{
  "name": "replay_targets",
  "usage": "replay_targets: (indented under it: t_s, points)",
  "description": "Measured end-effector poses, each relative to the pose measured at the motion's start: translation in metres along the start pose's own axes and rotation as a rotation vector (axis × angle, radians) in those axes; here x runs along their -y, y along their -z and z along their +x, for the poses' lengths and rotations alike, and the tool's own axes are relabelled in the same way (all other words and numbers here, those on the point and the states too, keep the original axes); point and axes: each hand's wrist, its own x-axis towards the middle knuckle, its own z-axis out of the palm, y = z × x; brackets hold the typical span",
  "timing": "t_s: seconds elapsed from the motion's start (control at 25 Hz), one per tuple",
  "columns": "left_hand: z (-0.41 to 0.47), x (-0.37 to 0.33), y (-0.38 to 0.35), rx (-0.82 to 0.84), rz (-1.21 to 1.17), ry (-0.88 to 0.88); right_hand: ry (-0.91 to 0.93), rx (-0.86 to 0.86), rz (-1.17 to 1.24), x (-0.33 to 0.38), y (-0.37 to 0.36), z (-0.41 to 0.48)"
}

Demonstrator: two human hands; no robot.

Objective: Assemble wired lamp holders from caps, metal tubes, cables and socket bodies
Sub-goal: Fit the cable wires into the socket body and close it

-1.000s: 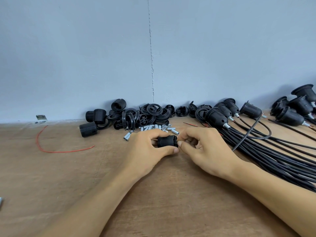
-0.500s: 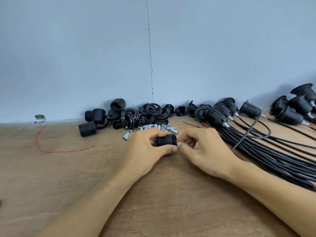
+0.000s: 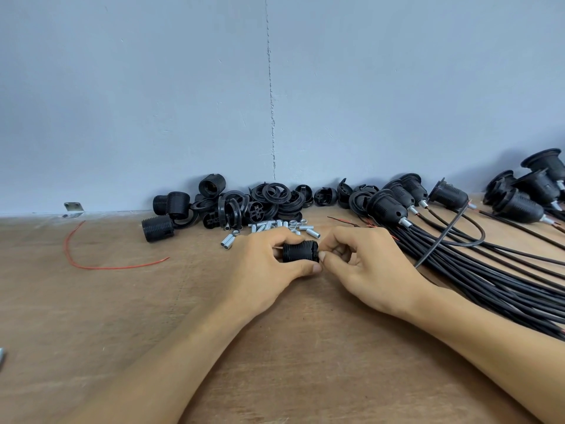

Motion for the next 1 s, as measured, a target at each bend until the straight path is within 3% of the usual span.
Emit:
replay_targets:
  t_s: [1.0]
  points:
    - [-0.0015,-0.0033,-0.0031,-0.018,0.019,0.006,-0.028,0.025,-0.008,0.0013,0.0023,-0.0022]
